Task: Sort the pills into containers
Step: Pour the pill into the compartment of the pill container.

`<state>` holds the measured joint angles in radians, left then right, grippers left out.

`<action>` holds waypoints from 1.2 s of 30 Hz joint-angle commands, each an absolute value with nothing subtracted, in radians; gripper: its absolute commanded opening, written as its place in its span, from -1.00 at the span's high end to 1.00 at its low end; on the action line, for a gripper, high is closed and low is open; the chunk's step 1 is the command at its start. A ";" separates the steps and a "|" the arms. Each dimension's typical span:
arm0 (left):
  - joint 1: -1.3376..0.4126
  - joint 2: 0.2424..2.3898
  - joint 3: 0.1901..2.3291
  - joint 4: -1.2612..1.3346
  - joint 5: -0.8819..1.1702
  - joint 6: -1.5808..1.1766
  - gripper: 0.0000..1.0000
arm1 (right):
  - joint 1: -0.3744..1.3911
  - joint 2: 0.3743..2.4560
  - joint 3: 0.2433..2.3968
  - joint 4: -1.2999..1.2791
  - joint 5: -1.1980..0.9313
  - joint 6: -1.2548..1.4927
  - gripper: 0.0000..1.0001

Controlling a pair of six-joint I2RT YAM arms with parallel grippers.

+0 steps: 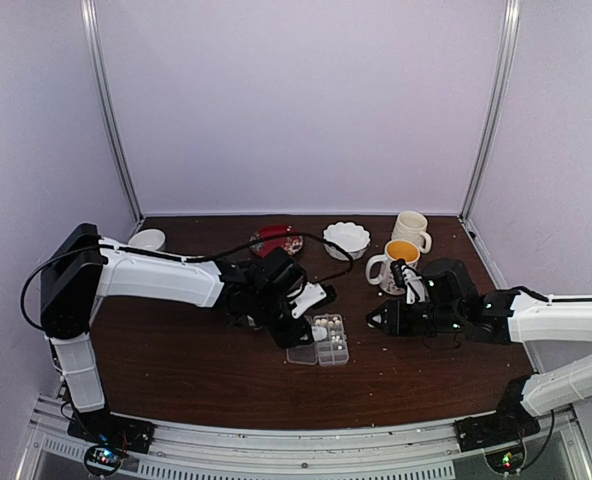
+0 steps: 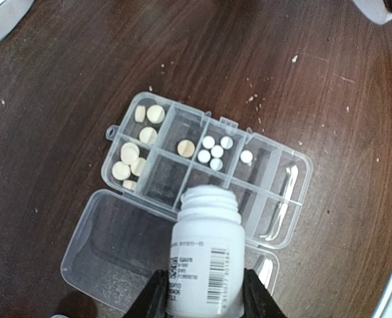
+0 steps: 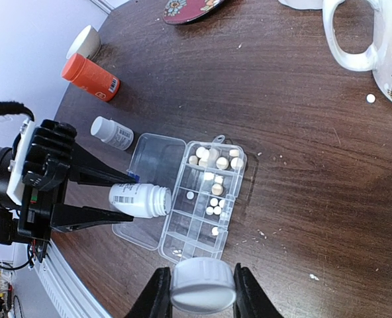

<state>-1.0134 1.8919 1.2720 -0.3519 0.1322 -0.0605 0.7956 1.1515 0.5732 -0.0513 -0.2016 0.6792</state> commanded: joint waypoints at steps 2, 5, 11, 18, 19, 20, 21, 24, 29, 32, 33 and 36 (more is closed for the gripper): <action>-1.023 1.902 1.320 -0.397 0.133 -0.067 1.00 | 0.790 1.153 0.591 -0.048 -0.210 0.672 1.00; -1.025 1.868 1.252 -0.301 0.116 -0.075 1.00 | 0.790 1.150 0.585 -0.046 -0.200 0.669 1.00; -1.023 1.880 1.274 -0.335 0.131 -0.076 1.00 | 0.790 1.153 0.587 -0.047 -0.205 0.670 1.00; -1.023 1.879 1.260 -0.333 0.123 -0.078 1.00 | 0.790 1.153 0.586 -0.042 -0.209 0.673 1.00; -1.020 1.873 1.227 -0.285 0.116 -0.084 1.00 | 0.790 1.154 0.586 -0.044 -0.209 0.672 1.00; -1.018 1.879 1.225 -0.279 0.126 -0.089 1.00 | 0.790 1.155 0.587 -0.044 -0.209 0.670 1.00; -1.017 1.891 1.248 -0.327 0.135 -0.092 1.00 | 0.790 1.156 0.592 -0.047 -0.209 0.668 1.00; -1.022 1.870 1.262 -0.328 0.138 -0.091 1.00 | 0.790 1.155 0.588 -0.044 -0.210 0.670 1.00; -1.023 1.864 1.251 -0.312 0.131 -0.090 1.00 | 0.790 1.155 0.588 -0.046 -0.212 0.670 1.00; -1.022 1.834 1.202 -0.242 0.138 -0.096 1.00 | 0.790 1.148 0.585 -0.047 -0.204 0.669 1.00; -1.022 1.825 1.183 -0.217 0.135 -0.099 1.00 | 0.790 1.148 0.584 -0.046 -0.204 0.668 1.00; -1.023 1.806 1.135 -0.143 0.152 -0.098 1.00 | 0.790 1.149 0.584 -0.045 -0.210 0.668 1.00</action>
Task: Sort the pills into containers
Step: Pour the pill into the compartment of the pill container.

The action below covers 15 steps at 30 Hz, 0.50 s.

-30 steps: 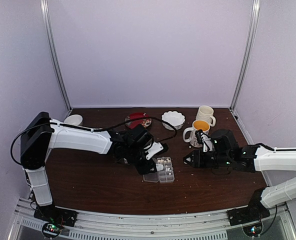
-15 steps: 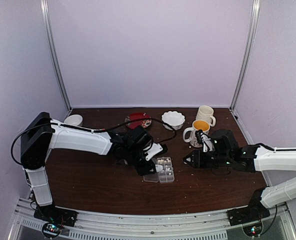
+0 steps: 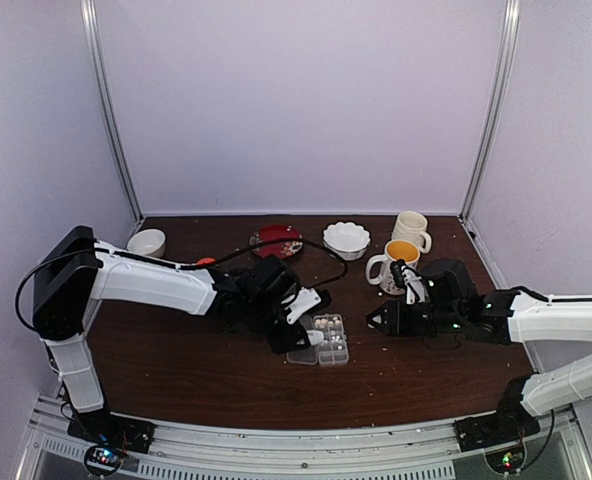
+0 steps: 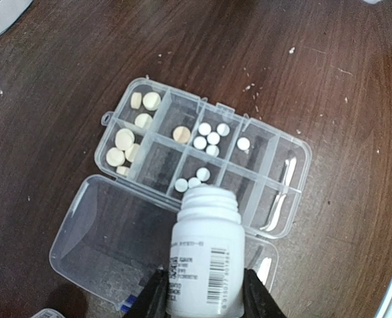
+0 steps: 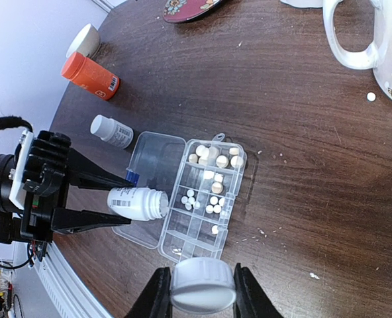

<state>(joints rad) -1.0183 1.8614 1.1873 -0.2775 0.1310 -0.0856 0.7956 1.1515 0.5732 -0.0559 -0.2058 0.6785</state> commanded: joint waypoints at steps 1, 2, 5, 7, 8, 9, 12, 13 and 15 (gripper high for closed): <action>-1.022 1.797 1.117 -0.114 0.157 -0.101 1.00 | 0.790 1.149 0.584 -0.045 -0.211 0.669 1.00; -1.023 1.790 1.100 -0.092 0.153 -0.105 1.00 | 0.790 1.149 0.585 -0.046 -0.211 0.667 1.00; -1.022 1.768 1.058 -0.044 0.149 -0.107 1.00 | 0.790 1.145 0.586 -0.049 -0.213 0.666 1.00; -1.022 1.744 1.020 0.010 0.160 -0.111 1.00 | 0.790 1.143 0.586 -0.046 -0.213 0.666 1.00; -1.022 1.735 1.000 0.050 0.166 -0.113 1.00 | 0.790 1.143 0.587 -0.045 -0.214 0.667 1.00; -1.023 1.728 0.982 0.088 0.174 -0.115 1.00 | 0.790 1.143 0.587 -0.044 -0.216 0.669 1.00; -1.022 1.718 0.936 0.158 0.191 -0.121 1.00 | 0.790 1.144 0.586 -0.040 -0.221 0.671 1.00; -1.023 1.714 0.922 0.185 0.200 -0.124 1.00 | 0.790 1.144 0.587 -0.040 -0.222 0.672 1.00; -1.022 1.699 0.887 0.250 0.216 -0.131 1.00 | 0.790 1.143 0.590 -0.042 -0.223 0.671 1.00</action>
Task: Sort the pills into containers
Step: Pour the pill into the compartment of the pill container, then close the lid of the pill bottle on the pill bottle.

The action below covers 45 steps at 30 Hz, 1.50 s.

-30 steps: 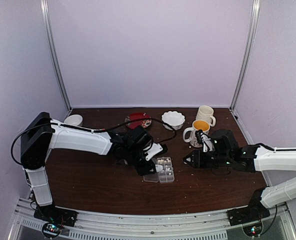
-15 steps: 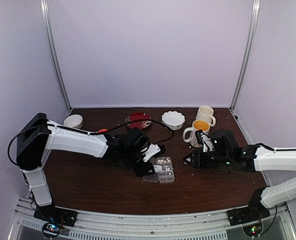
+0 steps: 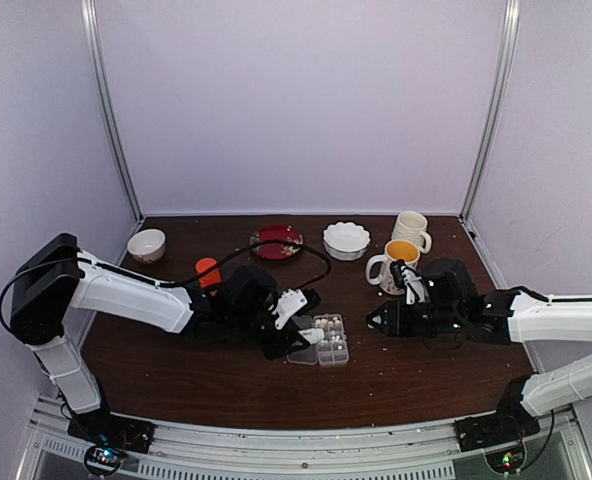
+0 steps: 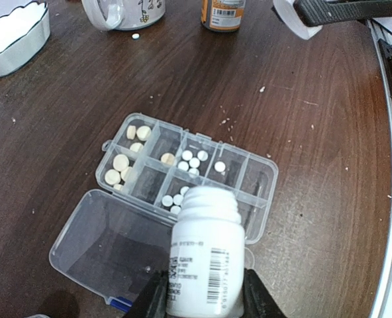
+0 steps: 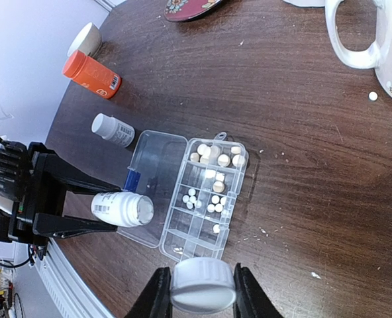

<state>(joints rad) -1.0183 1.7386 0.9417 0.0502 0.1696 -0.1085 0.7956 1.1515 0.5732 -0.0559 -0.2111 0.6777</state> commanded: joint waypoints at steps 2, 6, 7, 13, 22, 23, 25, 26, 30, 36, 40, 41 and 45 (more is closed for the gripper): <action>-1.022 1.676 0.852 0.308 0.222 -0.139 1.00 | 0.790 1.142 0.592 -0.044 -0.225 0.673 1.00; -1.022 1.624 0.777 0.391 0.219 -0.148 1.00 | 0.790 1.134 0.595 -0.049 -0.225 0.671 1.00; -1.022 1.607 0.753 0.410 0.215 -0.149 1.00 | 0.790 1.132 0.597 -0.047 -0.226 0.670 1.00; -1.021 1.479 0.611 0.561 0.209 -0.164 1.00 | 0.791 1.134 0.617 -0.009 -0.294 0.645 1.00; -1.018 1.391 0.476 0.897 0.307 -0.181 1.00 | 0.838 1.144 0.752 -0.013 -0.524 0.496 1.00; -1.016 1.382 0.474 0.918 0.321 -0.175 1.00 | 0.846 1.148 0.770 -0.027 -0.537 0.480 1.00; -1.011 1.359 0.477 0.940 0.344 -0.169 1.00 | 0.859 1.158 0.802 -0.040 -0.570 0.458 1.00; -1.008 1.349 0.476 0.954 0.353 -0.168 1.00 | 0.866 1.161 0.819 -0.044 -0.590 0.449 1.00; -0.998 1.296 0.460 1.040 0.383 -0.168 1.00 | 0.892 1.166 0.882 -0.071 -0.632 0.415 1.00; -0.978 1.183 0.452 1.124 0.395 -0.173 1.00 | 0.896 1.156 0.943 -0.111 -0.620 0.393 1.00; -0.967 1.126 0.450 1.194 0.457 -0.198 1.00 | 0.899 1.141 0.950 -0.096 -0.645 0.399 1.00; -0.967 1.121 0.448 1.213 0.471 -0.209 1.00 | 0.901 1.135 0.950 -0.090 -0.654 0.399 1.00; -0.966 1.144 0.448 1.264 0.516 -0.254 1.00 | 0.924 1.104 0.953 -0.063 -0.675 0.394 1.00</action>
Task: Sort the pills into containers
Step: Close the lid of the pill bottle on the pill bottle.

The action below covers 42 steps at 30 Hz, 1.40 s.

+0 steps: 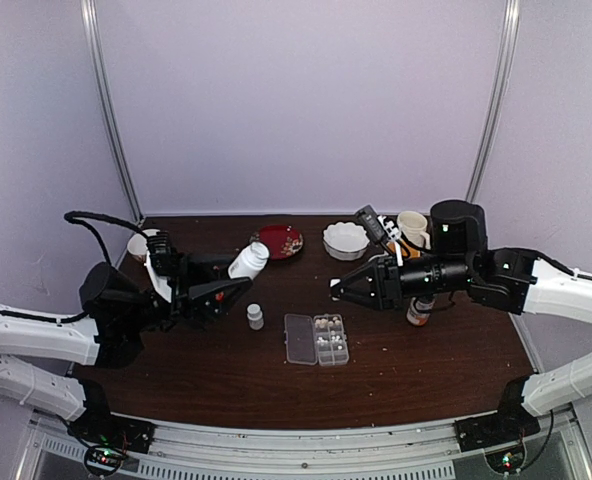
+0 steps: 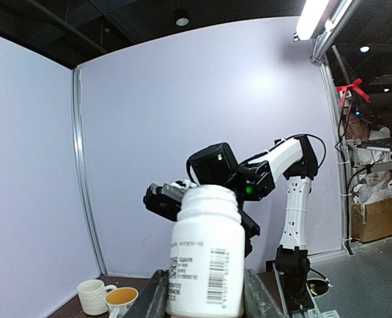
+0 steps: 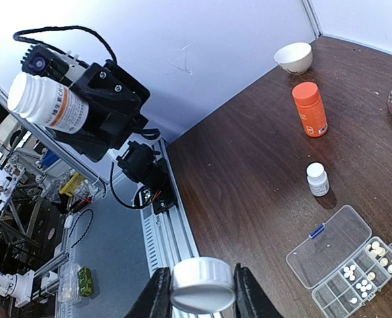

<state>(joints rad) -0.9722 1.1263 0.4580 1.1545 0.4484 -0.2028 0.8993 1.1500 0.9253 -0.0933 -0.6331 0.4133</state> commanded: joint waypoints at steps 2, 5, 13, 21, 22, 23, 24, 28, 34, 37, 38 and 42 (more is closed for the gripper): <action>-0.967 1.183 0.455 1.273 0.531 -0.271 1.00 | 0.942 1.096 0.963 -0.056 -0.675 0.386 1.00; -0.968 1.256 0.475 1.304 0.546 -0.322 1.00 | 0.971 1.102 1.006 -0.098 -0.675 0.351 1.00; -0.966 1.334 0.522 1.169 0.534 -0.342 1.00 | 1.020 1.145 1.094 -0.234 -0.617 0.256 1.00; -0.971 1.371 0.542 1.129 0.550 -0.356 1.00 | 1.026 1.211 1.157 -0.315 -0.538 0.221 1.00; -0.971 1.375 0.546 1.113 0.549 -0.356 1.00 | 1.026 1.218 1.162 -0.321 -0.523 0.219 1.00; -0.971 1.380 0.554 1.092 0.553 -0.356 1.00 | 1.026 1.224 1.164 -0.323 -0.512 0.218 1.00; -0.973 1.383 0.562 1.073 0.557 -0.355 1.00 | 1.026 1.229 1.164 -0.325 -0.501 0.217 1.00; -0.980 1.390 0.565 1.054 0.560 -0.349 1.00 | 1.026 1.238 1.152 -0.304 -0.489 0.223 1.00; -0.984 1.399 0.571 1.042 0.574 -0.353 1.00 | 1.026 1.258 1.156 -0.296 -0.497 0.233 1.00; -0.984 1.404 0.574 1.040 0.588 -0.357 1.00 | 1.026 1.268 1.156 -0.291 -0.504 0.235 1.00; -0.985 1.406 0.578 1.038 0.597 -0.360 1.00 | 1.026 1.272 1.157 -0.292 -0.506 0.234 1.00; -0.984 1.414 0.604 0.998 0.654 -0.368 1.00 | 1.026 1.288 1.175 -0.315 -0.558 0.199 1.00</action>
<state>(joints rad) -0.9787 1.4033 0.5461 0.9997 0.5831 -0.3511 1.0210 1.2633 1.1339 -0.3038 -0.5190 0.2317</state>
